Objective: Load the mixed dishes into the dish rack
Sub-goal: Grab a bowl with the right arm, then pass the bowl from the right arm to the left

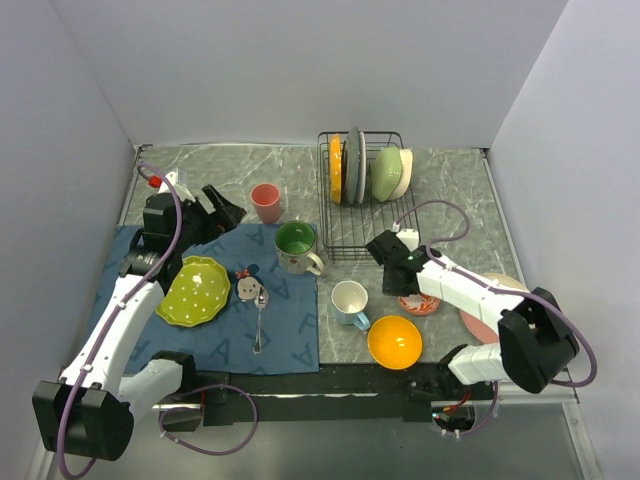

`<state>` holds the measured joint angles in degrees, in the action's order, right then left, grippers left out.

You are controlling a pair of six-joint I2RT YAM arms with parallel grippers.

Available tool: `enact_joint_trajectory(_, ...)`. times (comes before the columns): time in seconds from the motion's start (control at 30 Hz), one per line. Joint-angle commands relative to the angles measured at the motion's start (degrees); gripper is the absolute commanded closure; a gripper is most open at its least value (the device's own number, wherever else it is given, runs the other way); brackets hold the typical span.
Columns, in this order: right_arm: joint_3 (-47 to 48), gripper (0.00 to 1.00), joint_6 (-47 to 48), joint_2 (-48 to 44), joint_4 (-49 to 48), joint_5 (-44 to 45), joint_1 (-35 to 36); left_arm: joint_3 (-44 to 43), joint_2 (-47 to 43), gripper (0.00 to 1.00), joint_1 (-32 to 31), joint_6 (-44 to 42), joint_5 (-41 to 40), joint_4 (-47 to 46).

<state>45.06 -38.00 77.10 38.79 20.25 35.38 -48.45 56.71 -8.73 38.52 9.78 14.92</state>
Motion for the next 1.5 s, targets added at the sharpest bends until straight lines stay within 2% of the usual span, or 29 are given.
enact_joint_trajectory(0.0, -0.6, 1.0, -2.1, -2.9, -0.3, 4.2, -0.4, -1.0, -1.6, 0.03, -0.2, -0.7, -0.7, -0.4)
enact_joint_trajectory(0.37, 2.4, 1.0, -3.0, -12.7, 6.0, 8.7, -0.4, -0.6, -2.0, 0.03, -0.2, -0.4, -0.9, -0.5)
enact_joint_trajectory(0.6, 7.8, 1.0, -2.4, -19.9, 10.2, 10.5, -0.4, -0.4, -2.2, 0.03, -0.1, -0.2, -1.1, -0.5)
enact_joint_trajectory(0.7, 11.1, 1.0, 0.1, -20.8, 9.1, 9.4, -0.4, -0.2, -2.6, 0.03, -0.1, -0.2, -1.3, -0.5)
enact_joint_trajectory(0.87, 18.6, 1.0, 6.7, -19.5, 1.9, 5.0, -0.8, -0.5, -2.8, 0.03, -0.1, -0.4, -1.3, -0.2)
enact_joint_trajectory(1.0, 24.3, 1.0, 9.9, -14.9, -4.4, -3.4, -4.4, -0.6, -3.0, 0.03, -0.2, -0.5, -1.4, -0.2)
enact_joint_trajectory(1.13, 28.1, 1.0, 10.9, -8.7, -10.3, -20.4, -10.8, -0.9, -3.4, 0.03, -0.1, -0.7, -1.7, 0.5)
enact_joint_trajectory(1.2, 30.4, 1.0, 11.3, -4.9, -13.2, -25.9, -12.5, -1.0, -3.5, 0.03, -0.1, -1.0, -1.9, 1.0)
enact_joint_trajectory(1.37, 33.3, 1.0, 9.5, 1.6, -19.3, -42.1, -16.2, -1.0, -3.9, 0.03, -0.1, -1.1, -2.5, 1.3)
enact_joint_trajectory(1.47, 33.4, 1.0, 7.0, 4.7, -22.8, -48.3, -18.1, -1.0, -4.1, 0.03, -0.1, -1.1, -2.7, 1.5)
